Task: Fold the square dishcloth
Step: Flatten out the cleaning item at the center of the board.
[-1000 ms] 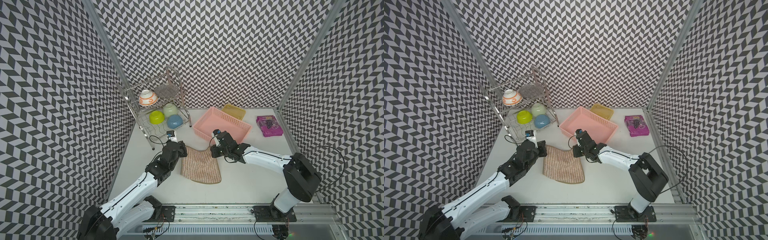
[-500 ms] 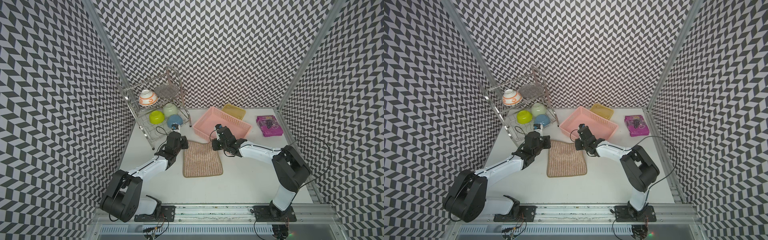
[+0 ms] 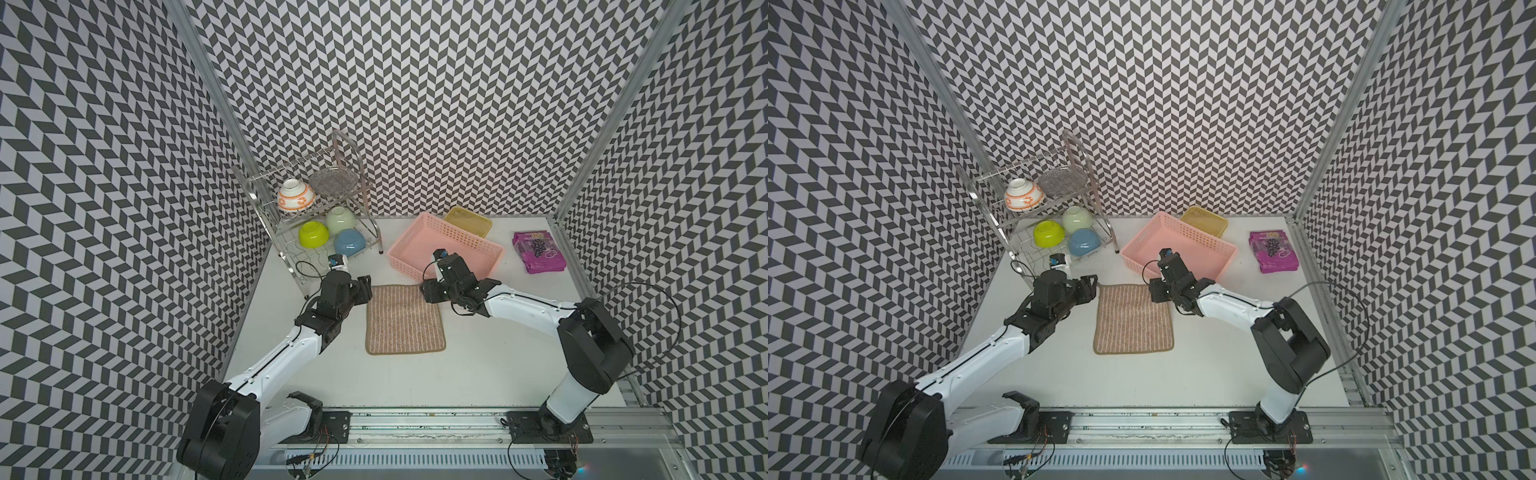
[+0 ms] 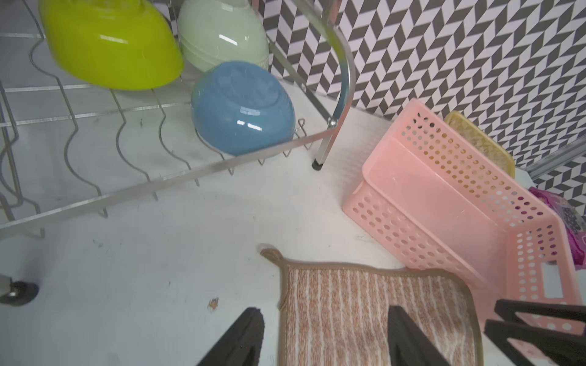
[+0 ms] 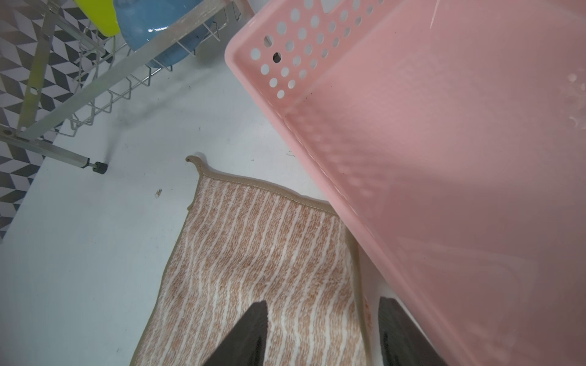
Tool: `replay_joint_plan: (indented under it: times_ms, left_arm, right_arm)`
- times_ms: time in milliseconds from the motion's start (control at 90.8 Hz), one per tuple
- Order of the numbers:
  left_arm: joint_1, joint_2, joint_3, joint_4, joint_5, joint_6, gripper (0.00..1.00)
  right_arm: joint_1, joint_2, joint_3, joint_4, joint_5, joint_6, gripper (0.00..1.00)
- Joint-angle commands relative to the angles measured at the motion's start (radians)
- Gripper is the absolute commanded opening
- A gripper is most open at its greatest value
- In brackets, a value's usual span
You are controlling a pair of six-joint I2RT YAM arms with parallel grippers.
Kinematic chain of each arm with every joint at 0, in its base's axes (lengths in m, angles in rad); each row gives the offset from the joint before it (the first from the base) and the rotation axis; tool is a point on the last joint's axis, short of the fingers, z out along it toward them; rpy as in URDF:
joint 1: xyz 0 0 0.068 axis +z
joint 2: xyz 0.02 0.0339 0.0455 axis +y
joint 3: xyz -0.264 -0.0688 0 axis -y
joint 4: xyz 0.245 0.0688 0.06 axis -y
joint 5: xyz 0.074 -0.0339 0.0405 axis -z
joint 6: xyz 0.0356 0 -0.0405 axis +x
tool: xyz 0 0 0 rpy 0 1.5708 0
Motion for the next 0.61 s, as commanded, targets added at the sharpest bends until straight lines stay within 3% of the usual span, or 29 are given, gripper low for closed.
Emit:
replay_joint_plan:
  times_ms: [0, 154, 375, 595]
  left_arm:
    - [0.001, -0.035, -0.064, -0.101, 0.074, -0.077, 0.65]
    - [-0.032, -0.086, -0.154, -0.107, 0.144, -0.151, 0.64]
    - [-0.139, -0.080, -0.238, -0.082, 0.128, -0.206, 0.58]
    - [-0.170, -0.088, -0.246, -0.095, 0.103, -0.216, 0.54]
  right_arm:
    - [0.014, -0.076, -0.046, -0.006, 0.026, 0.016, 0.59]
    - [0.056, -0.147, -0.137, -0.017, 0.025, 0.026, 0.57]
    - [0.127, -0.192, -0.278, 0.018, -0.021, 0.060, 0.52]
    - [0.181, -0.147, -0.348, 0.038, -0.055, 0.092, 0.37]
